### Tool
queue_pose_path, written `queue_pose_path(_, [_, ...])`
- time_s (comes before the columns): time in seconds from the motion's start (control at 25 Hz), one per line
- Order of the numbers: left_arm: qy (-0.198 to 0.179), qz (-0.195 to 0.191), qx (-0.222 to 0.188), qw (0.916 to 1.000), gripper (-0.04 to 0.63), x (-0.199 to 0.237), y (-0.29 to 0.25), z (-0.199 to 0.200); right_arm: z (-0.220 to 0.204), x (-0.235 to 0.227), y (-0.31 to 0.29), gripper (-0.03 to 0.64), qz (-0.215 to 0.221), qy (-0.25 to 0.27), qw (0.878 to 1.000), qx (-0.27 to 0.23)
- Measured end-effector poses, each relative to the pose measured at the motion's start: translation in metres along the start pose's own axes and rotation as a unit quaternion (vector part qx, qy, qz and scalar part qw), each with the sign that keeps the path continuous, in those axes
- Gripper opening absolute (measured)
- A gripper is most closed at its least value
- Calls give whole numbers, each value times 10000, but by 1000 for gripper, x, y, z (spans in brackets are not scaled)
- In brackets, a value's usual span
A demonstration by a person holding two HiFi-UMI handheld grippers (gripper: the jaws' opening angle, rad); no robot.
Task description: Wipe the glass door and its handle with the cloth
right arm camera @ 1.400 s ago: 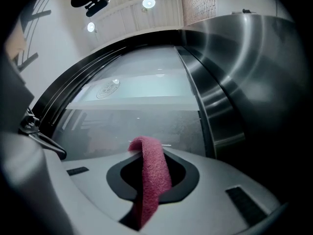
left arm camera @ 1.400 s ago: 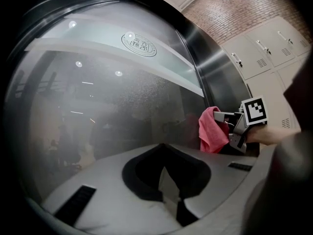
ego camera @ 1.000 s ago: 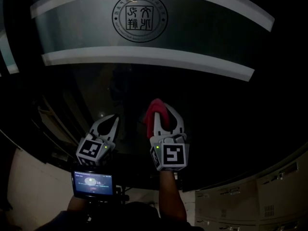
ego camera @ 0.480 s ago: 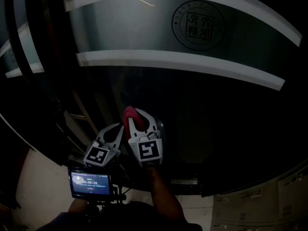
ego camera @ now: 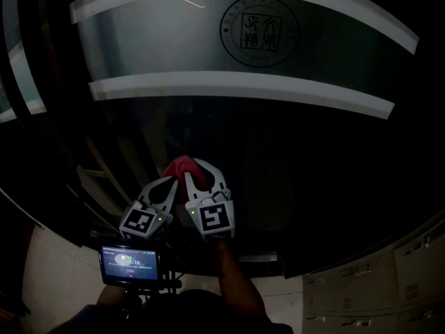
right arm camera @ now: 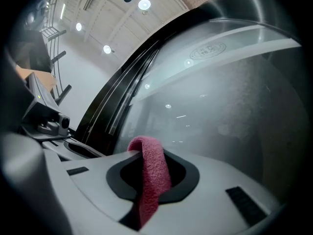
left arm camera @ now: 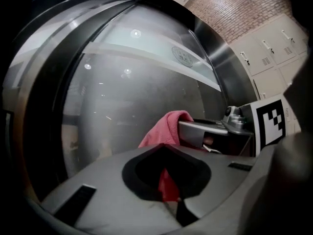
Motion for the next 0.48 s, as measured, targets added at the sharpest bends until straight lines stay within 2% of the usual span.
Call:
queue_pose_path(0.28, [-85, -572, -66, 9983, 12, -86, -51, 21, -13, -95, 86, 28, -872, 121, 9960, 154])
queue_pose_path(0.48, [-161, -948, -214, 9951, 12, -151, -87, 41, -28, -180, 159, 28, -1660, -36, 9861, 93])
Point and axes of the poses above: the fingertips, and each gripper's own axes: y backward along the fingers, x to its left, z out of its top, the point moved 7 cm from there along y, backward along the fingers, and after that the axes turned 15 degrees about x, right-handed, at the moved point
